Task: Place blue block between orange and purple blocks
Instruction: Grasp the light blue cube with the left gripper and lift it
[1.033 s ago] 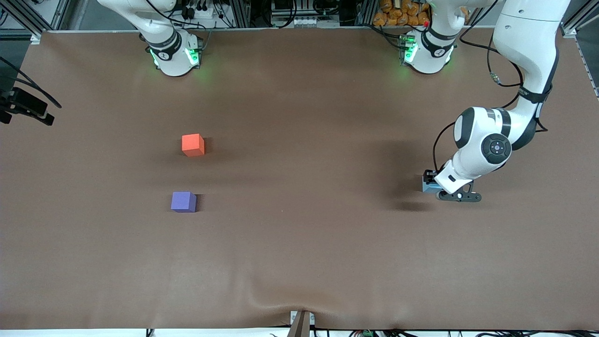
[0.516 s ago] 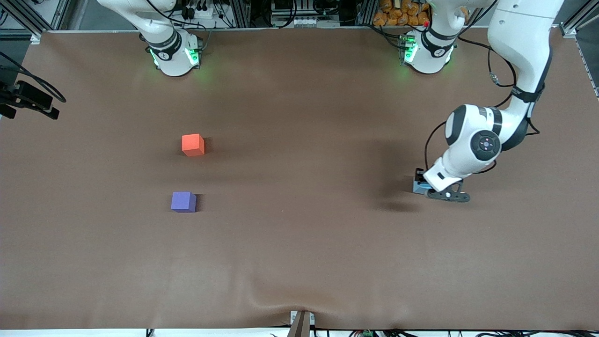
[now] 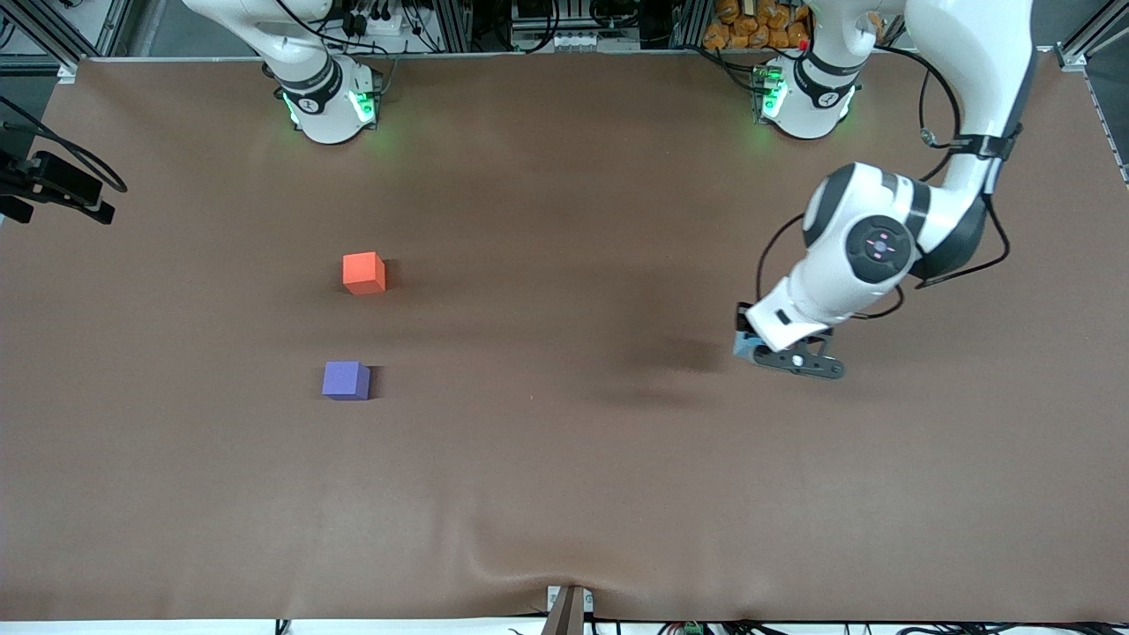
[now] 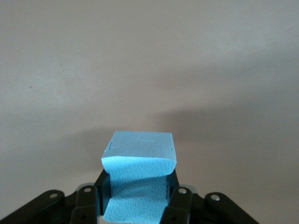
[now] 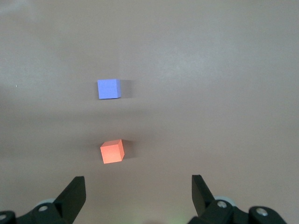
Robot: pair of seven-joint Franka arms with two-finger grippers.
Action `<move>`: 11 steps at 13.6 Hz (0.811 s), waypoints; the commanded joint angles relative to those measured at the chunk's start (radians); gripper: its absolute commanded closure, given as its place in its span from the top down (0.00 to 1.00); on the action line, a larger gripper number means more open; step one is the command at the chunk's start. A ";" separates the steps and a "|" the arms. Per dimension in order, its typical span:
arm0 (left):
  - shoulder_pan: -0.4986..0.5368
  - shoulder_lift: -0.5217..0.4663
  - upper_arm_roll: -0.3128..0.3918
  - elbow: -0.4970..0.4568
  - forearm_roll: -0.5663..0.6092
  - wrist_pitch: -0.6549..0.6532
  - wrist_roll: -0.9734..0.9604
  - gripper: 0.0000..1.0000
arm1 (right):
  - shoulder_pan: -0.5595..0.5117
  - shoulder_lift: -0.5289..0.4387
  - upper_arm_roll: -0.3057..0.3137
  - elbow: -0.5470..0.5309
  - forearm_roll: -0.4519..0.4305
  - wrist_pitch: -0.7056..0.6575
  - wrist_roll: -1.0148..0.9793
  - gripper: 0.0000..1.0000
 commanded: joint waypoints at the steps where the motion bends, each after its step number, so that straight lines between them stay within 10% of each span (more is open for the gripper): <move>1: -0.054 0.046 -0.002 0.077 0.005 -0.026 -0.074 0.00 | 0.024 0.004 -0.003 0.017 0.006 -0.017 0.006 1.00; 11: -0.301 0.236 0.007 0.330 0.008 -0.026 -0.290 0.00 | 0.165 0.183 -0.005 0.017 0.132 0.119 0.014 1.00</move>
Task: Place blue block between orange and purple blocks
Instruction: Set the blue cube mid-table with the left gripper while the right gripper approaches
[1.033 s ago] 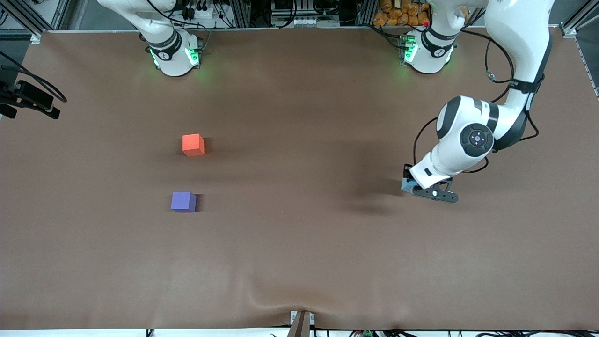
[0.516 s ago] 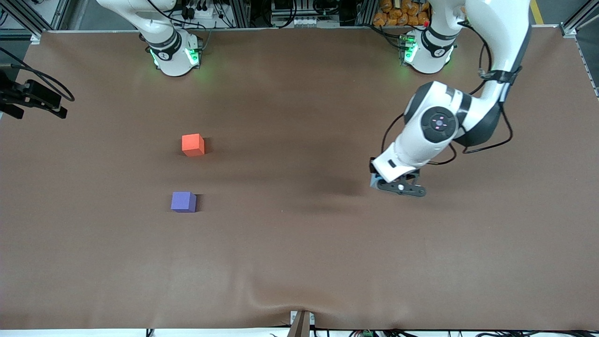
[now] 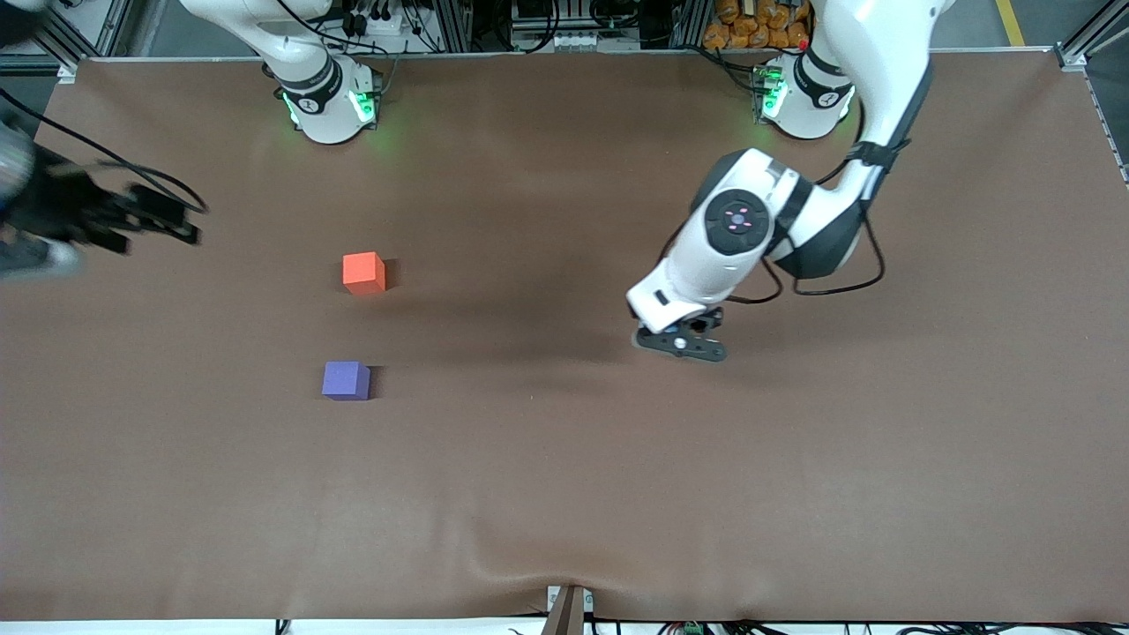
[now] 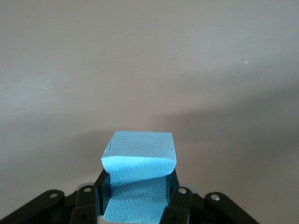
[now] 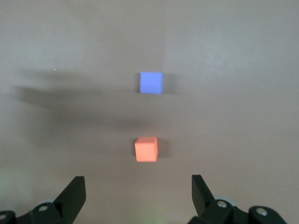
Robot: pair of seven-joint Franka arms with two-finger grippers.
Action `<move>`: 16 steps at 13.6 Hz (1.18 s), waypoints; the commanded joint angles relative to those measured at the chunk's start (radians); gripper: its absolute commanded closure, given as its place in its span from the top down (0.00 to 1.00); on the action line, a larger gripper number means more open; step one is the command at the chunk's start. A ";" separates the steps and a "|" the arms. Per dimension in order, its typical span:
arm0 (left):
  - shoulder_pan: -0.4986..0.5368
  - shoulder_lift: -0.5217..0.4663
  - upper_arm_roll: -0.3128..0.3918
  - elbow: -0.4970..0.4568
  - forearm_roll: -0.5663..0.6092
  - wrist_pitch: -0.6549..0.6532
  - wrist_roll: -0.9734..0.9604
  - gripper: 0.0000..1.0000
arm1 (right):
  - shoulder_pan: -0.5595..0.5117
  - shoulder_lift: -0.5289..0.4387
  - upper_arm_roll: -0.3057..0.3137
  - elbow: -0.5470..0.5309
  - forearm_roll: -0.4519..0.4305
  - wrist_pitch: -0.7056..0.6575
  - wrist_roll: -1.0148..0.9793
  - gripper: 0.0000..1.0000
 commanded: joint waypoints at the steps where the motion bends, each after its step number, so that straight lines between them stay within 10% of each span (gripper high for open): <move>1: -0.094 0.136 0.010 0.180 0.010 -0.025 -0.108 0.00 | 0.074 0.093 -0.005 0.020 0.013 0.090 0.013 1.00; 10: -0.504 0.408 0.197 0.395 0.000 0.010 -0.325 0.00 | 0.159 0.248 -0.005 0.020 0.016 0.215 0.013 1.00; 11: -0.511 0.411 0.198 0.389 -0.001 0.010 -0.343 0.18 | 0.162 0.261 -0.005 0.020 0.023 0.231 0.015 1.00; 12: -0.515 0.410 0.199 0.376 0.002 0.010 -0.366 0.99 | 0.165 0.263 -0.005 0.011 0.043 0.257 0.015 1.00; 16: -0.496 0.343 0.199 0.376 0.003 -0.040 -0.384 1.00 | 0.185 0.340 -0.005 0.017 0.045 0.264 0.015 1.00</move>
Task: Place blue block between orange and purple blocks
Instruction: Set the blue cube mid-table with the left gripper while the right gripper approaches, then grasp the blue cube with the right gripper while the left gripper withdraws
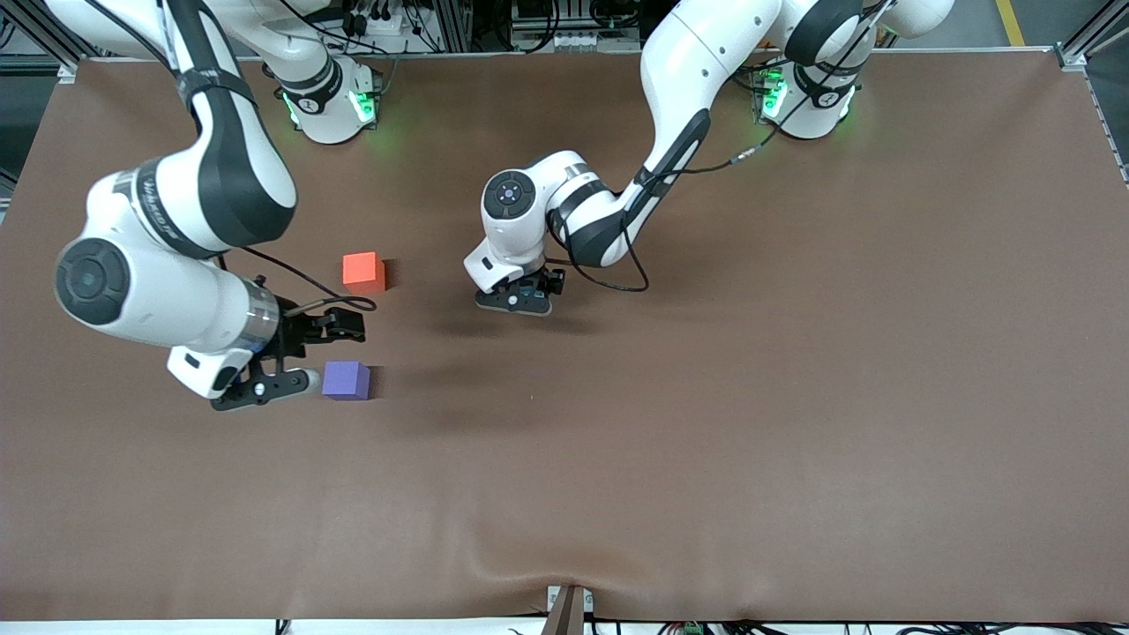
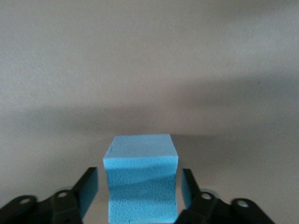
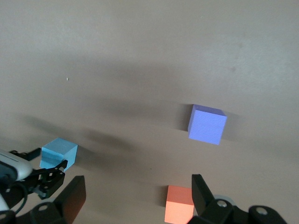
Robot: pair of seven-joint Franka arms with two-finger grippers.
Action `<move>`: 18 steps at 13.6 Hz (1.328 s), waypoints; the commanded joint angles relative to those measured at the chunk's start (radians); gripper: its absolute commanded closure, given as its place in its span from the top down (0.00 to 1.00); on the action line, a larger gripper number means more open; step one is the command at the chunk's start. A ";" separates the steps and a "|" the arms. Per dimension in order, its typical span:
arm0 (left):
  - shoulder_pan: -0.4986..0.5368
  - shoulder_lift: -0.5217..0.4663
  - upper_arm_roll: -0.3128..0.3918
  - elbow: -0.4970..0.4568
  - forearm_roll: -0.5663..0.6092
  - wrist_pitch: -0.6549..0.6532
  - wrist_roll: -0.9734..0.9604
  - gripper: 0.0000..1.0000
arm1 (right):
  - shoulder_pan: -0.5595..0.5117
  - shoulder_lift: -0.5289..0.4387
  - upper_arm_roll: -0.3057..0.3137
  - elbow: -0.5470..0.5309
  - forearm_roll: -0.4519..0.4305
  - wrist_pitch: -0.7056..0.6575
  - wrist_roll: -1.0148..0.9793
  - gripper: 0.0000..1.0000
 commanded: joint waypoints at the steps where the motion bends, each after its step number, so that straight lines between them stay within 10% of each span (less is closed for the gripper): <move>1: 0.027 -0.098 0.006 -0.001 0.007 -0.105 -0.018 1.00 | 0.019 0.060 -0.006 0.013 0.016 0.023 0.002 1.00; 6: 0.246 -0.306 0.003 -0.007 -0.004 -0.383 -0.012 1.00 | 0.129 0.067 -0.008 -0.050 0.012 0.032 0.128 1.00; 11: 0.460 -0.431 0.000 -0.007 -0.003 -0.490 0.058 1.00 | 0.317 0.084 -0.009 -0.121 0.003 0.141 0.527 1.00; 18: 0.675 -0.578 -0.002 -0.028 0.005 -0.567 0.282 1.00 | 0.440 0.141 -0.009 -0.276 0.004 0.423 0.590 1.00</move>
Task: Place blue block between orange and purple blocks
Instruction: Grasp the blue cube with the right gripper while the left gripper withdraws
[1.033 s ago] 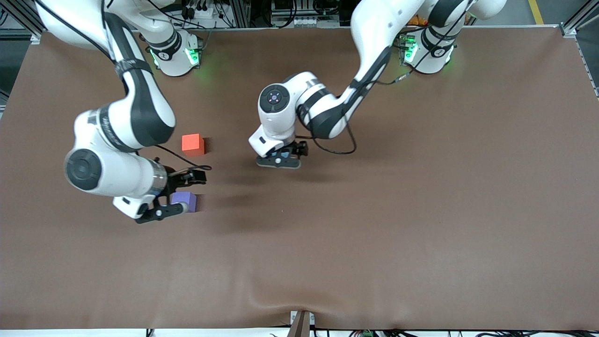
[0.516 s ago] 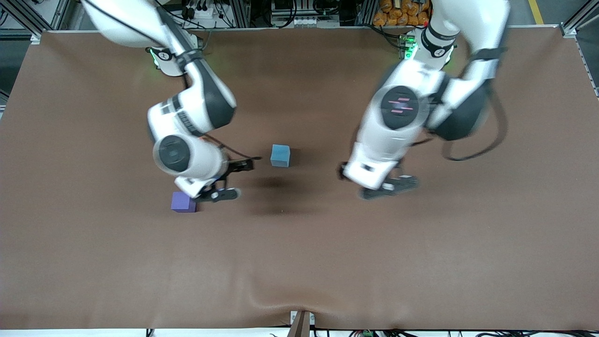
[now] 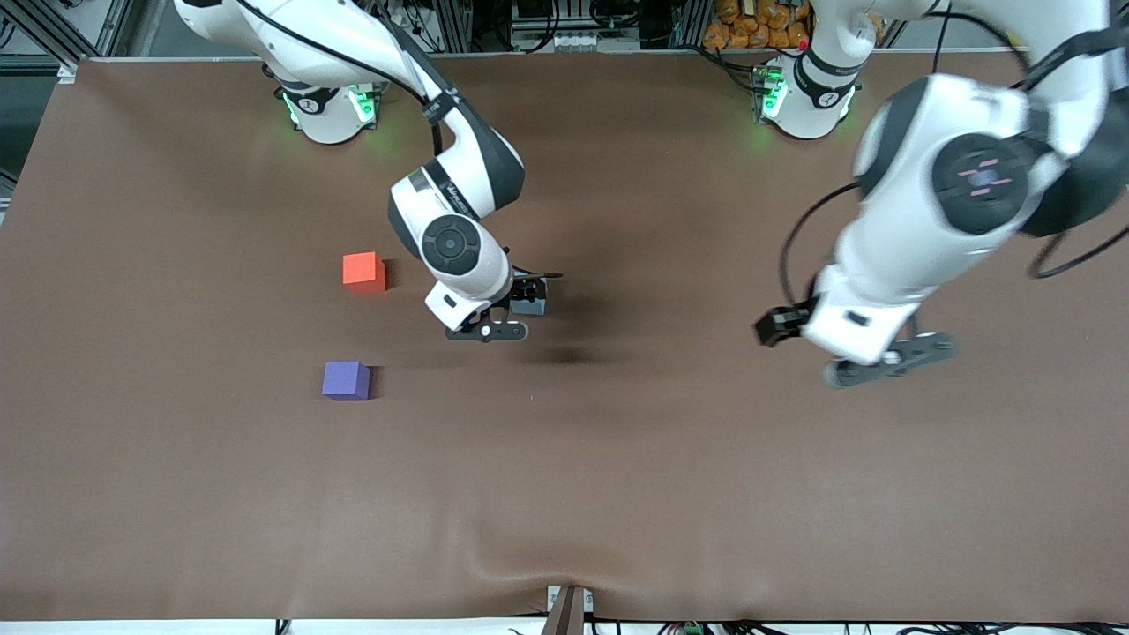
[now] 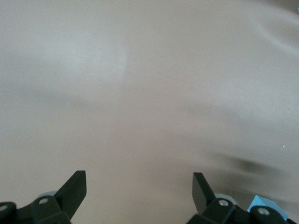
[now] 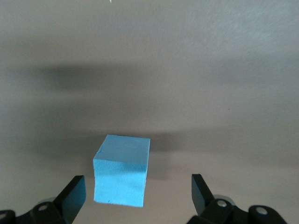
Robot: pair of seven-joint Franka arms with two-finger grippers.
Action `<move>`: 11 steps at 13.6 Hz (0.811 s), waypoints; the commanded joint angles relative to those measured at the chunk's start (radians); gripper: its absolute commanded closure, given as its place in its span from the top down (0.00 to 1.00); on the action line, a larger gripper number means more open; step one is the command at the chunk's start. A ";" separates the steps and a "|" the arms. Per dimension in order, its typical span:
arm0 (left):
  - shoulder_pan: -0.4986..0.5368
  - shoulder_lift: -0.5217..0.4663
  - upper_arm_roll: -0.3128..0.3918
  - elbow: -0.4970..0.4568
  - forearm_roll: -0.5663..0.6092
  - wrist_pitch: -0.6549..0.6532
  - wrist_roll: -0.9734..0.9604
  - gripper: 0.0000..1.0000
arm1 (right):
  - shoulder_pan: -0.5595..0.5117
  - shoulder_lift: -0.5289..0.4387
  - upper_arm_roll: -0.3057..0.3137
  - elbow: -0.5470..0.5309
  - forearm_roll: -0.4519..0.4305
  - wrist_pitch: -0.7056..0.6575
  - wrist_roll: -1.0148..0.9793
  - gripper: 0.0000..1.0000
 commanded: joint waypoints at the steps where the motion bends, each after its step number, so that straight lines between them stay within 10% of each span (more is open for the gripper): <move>1: 0.088 -0.094 -0.014 -0.050 0.005 -0.026 0.107 1.00 | 0.035 0.026 -0.008 -0.011 0.001 0.048 0.063 1.00; 10: 0.248 -0.151 -0.013 -0.047 -0.004 -0.089 0.353 1.00 | 0.067 0.092 -0.008 -0.012 0.003 0.096 0.091 1.00; 11: 0.250 -0.154 -0.016 -0.049 -0.004 -0.089 0.352 1.00 | 0.067 0.100 -0.008 -0.012 0.001 0.103 0.091 0.77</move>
